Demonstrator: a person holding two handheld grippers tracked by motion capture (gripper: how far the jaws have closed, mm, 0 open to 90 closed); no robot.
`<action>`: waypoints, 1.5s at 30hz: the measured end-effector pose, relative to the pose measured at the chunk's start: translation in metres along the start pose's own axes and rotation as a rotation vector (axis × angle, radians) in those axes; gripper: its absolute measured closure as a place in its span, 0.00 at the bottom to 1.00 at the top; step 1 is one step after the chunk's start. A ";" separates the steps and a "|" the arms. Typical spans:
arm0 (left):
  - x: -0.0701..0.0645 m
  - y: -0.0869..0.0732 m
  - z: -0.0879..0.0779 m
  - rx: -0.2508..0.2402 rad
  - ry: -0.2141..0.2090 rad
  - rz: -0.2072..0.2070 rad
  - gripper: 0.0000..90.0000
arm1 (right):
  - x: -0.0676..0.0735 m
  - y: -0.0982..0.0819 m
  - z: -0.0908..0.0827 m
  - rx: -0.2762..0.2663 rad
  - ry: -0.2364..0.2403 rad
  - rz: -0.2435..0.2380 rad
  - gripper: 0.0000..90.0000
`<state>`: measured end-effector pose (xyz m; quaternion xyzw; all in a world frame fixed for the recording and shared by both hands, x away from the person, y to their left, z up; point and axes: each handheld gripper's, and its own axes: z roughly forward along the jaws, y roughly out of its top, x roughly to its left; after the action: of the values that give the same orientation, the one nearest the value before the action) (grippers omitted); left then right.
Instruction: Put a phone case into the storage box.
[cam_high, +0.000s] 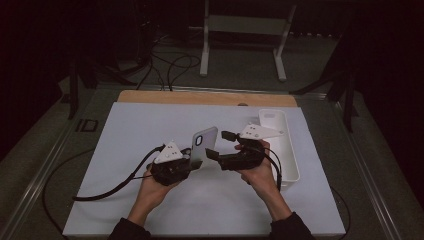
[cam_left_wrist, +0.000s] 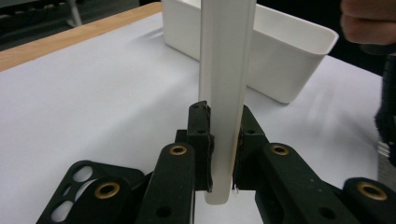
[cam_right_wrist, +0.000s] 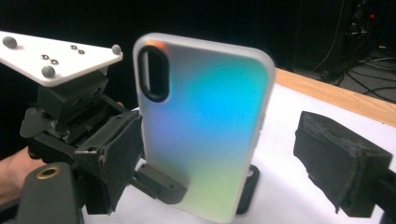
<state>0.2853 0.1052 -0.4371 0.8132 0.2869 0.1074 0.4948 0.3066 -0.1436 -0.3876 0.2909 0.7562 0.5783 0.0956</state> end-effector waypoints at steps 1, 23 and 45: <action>0.000 0.000 0.000 0.001 0.004 0.000 0.90 | 0.001 0.001 0.002 0.003 -0.003 0.005 0.17; -0.003 0.000 0.003 0.005 0.057 -0.025 0.90 | 0.013 0.008 0.033 0.006 -0.062 0.072 0.16; -0.007 -0.002 0.008 0.020 0.044 -0.019 0.90 | 0.015 0.008 0.045 0.014 -0.113 0.072 0.19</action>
<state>0.2827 0.0959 -0.4425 0.8127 0.3066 0.1176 0.4813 0.3182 -0.0970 -0.3918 0.3506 0.7427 0.5586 0.1154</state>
